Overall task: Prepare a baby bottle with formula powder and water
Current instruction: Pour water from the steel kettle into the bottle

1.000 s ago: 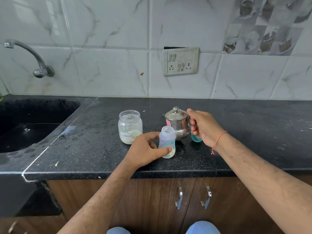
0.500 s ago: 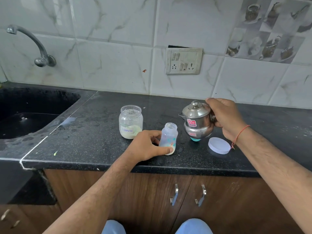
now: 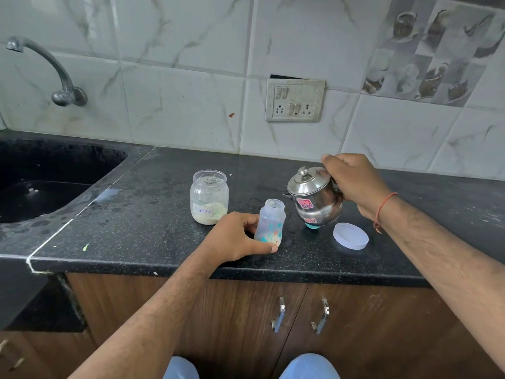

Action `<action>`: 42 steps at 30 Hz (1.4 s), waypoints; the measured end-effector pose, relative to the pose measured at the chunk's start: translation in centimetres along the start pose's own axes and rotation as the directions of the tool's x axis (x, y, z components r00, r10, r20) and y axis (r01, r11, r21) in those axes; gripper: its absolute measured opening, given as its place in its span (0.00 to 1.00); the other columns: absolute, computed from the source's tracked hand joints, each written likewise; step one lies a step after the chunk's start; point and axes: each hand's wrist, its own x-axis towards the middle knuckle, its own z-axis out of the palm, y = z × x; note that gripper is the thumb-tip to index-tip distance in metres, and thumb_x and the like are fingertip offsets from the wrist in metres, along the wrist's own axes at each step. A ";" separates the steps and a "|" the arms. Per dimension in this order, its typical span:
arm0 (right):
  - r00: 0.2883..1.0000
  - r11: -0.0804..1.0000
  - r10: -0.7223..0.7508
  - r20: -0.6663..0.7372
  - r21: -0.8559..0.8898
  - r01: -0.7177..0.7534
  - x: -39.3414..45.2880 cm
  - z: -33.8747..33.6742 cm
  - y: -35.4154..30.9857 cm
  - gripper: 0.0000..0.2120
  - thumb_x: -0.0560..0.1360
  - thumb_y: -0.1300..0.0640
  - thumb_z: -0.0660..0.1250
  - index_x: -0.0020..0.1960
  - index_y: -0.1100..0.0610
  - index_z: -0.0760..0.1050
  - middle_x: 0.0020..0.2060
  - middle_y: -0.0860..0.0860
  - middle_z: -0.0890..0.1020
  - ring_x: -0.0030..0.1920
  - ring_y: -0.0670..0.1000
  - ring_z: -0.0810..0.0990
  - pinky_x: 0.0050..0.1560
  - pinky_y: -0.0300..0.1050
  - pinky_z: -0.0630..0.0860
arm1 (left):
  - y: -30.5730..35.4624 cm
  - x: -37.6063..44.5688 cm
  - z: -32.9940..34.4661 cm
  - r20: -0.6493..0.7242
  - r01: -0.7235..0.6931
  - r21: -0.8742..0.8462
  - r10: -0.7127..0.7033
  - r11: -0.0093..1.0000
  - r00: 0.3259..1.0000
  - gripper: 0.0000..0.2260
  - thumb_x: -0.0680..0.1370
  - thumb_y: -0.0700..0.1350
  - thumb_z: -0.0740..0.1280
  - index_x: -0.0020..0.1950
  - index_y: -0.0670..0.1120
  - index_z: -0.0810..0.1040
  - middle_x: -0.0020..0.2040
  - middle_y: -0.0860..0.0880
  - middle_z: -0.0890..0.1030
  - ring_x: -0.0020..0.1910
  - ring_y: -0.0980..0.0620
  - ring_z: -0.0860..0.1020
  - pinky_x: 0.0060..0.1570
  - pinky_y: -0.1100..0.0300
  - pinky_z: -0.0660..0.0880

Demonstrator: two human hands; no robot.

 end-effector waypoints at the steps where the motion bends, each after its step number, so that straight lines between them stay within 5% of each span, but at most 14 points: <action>1: 1.000 1.000 -0.002 0.003 -0.010 0.002 0.1 0.0 -0.1 0.24 0.82 0.47 0.65 0.29 0.51 0.65 0.22 0.44 0.65 0.29 0.49 0.65 0.36 0.44 0.62 | 0.0 0.0 0.0 0.000 -0.001 -0.001 0.001 1.000 1.000 0.16 0.69 0.53 0.88 0.50 0.65 0.86 0.50 0.63 0.90 0.50 0.64 0.87 0.61 0.58 0.84; 15: 0.996 0.988 -0.074 0.048 -0.132 0.080 0.5 -0.1 -0.5 0.23 0.83 0.48 0.66 0.32 0.55 0.67 0.24 0.47 0.64 0.31 0.51 0.64 0.37 0.46 0.61 | 0.1 0.0 0.0 0.001 0.011 0.009 -0.011 1.000 1.000 0.17 0.69 0.52 0.88 0.49 0.65 0.85 0.49 0.63 0.90 0.49 0.66 0.87 0.57 0.64 0.82; 32: 0.989 0.963 -0.130 0.075 -0.226 0.144 0.4 -0.2 -1.6 0.25 0.84 0.49 0.65 0.30 0.53 0.64 0.27 0.50 0.65 0.32 0.51 0.64 0.37 0.48 0.61 | 0.0 0.1 0.0 0.000 0.029 0.017 -0.029 0.999 1.000 0.20 0.68 0.54 0.88 0.58 0.59 0.89 0.50 0.62 0.90 0.51 0.64 0.87 0.62 0.56 0.84; 42: 0.990 0.968 -0.116 0.080 -0.214 0.131 0.5 -0.3 -1.6 0.25 0.83 0.50 0.65 0.30 0.52 0.63 0.24 0.45 0.63 0.32 0.51 0.64 0.37 0.48 0.61 | -0.2 0.2 0.0 0.011 0.029 0.003 -0.029 1.000 1.000 0.18 0.69 0.53 0.88 0.55 0.60 0.88 0.50 0.63 0.90 0.50 0.66 0.87 0.57 0.65 0.82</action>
